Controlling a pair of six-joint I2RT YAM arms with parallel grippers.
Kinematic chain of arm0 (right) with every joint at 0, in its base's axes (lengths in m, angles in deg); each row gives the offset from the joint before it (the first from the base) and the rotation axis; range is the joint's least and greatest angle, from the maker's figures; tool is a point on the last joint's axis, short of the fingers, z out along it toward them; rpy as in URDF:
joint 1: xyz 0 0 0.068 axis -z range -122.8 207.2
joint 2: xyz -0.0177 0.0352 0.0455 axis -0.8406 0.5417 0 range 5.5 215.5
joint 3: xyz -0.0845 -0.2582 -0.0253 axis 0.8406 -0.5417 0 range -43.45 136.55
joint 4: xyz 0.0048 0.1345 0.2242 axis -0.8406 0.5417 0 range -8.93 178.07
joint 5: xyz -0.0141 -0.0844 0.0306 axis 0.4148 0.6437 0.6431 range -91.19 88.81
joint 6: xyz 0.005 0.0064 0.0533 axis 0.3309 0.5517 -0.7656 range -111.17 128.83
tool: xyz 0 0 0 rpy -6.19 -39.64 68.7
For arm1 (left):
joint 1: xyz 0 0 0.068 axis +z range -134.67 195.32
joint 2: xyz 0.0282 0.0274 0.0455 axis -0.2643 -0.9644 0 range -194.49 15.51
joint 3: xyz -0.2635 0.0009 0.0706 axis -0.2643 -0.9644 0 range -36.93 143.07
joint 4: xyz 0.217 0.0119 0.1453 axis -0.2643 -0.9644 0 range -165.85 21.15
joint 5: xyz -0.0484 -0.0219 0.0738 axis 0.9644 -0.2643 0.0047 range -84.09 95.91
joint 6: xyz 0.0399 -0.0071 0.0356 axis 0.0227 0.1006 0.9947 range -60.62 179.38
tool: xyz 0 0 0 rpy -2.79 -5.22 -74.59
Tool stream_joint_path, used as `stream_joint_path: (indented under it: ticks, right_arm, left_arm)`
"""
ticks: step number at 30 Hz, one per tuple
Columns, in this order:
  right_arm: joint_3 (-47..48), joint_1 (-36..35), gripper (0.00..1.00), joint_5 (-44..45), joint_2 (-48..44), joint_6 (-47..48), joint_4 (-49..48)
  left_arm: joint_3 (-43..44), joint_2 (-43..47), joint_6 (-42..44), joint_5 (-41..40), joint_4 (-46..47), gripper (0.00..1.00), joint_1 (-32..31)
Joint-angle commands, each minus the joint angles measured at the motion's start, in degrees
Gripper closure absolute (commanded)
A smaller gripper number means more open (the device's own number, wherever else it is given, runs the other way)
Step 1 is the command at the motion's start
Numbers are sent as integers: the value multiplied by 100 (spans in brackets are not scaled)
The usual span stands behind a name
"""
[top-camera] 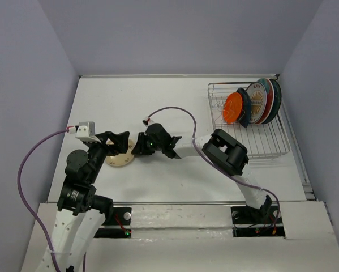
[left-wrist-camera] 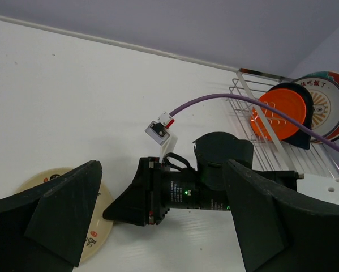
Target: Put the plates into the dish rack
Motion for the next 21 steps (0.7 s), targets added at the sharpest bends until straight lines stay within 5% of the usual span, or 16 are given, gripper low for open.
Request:
stream_joint_path:
  ticks: [1, 4, 8, 15, 21]
  right_arm:
    - [137, -23, 76, 248, 181, -113, -63]
    - [224, -23, 93, 432, 146, -26, 68]
    - [102, -23, 93, 1020, -476, 658, 339]
    - [58, 152, 93, 4390, -2750, 3608, 1747]
    - [259, 1337, 93, 6054, -3729, 5026, 3397]
  left_arm:
    - [61, 1, 57, 123, 251, 1, 35]
    - [52, -34, 57, 263, 269, 1, 43]
    - [43, 36, 57, 316, 287, 1, 43]
    - [26, 203, 48, 492, 331, 1, -35]
    - [8, 308, 30, 606, 357, 1, -255]
